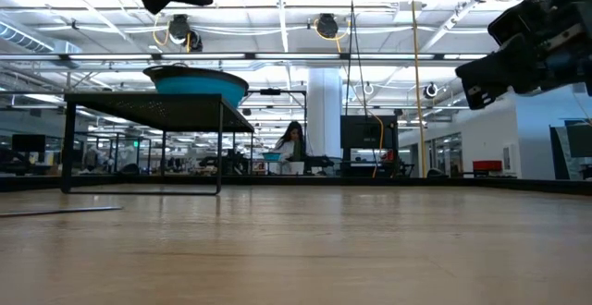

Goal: Pick & Place Fruit
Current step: Put the white blue table knife on the shelf

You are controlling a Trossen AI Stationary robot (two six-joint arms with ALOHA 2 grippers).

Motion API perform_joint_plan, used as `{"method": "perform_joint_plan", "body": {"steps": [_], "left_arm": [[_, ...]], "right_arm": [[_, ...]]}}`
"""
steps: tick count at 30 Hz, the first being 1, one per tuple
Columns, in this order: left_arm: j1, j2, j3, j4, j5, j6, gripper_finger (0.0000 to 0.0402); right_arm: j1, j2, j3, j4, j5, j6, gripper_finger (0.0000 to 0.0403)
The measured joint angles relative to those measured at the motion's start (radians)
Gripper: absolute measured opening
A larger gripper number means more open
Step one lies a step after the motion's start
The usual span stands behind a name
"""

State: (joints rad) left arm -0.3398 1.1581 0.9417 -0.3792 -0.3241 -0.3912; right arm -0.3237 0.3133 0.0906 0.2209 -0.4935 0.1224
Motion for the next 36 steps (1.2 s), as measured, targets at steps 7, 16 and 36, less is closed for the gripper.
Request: {"method": "perform_joint_plan", "body": {"steps": [7,16,36], "left_arm": [[-0.051,0.088,0.0,-0.021,-0.046,-0.08,0.0216],[-0.078,0.146,0.0,-0.09,-0.051,-0.178,0.0216],[-0.227,0.272,0.001,-0.272,0.127,-0.719,0.0216]], "right_arm": [[0.012,-0.022,0.0,-0.006,0.162,-0.027,0.0],[0.058,-0.068,0.0,-0.019,0.255,-0.057,0.0],[0.067,-0.25,0.0,-0.051,0.149,-0.058,0.0]]}}
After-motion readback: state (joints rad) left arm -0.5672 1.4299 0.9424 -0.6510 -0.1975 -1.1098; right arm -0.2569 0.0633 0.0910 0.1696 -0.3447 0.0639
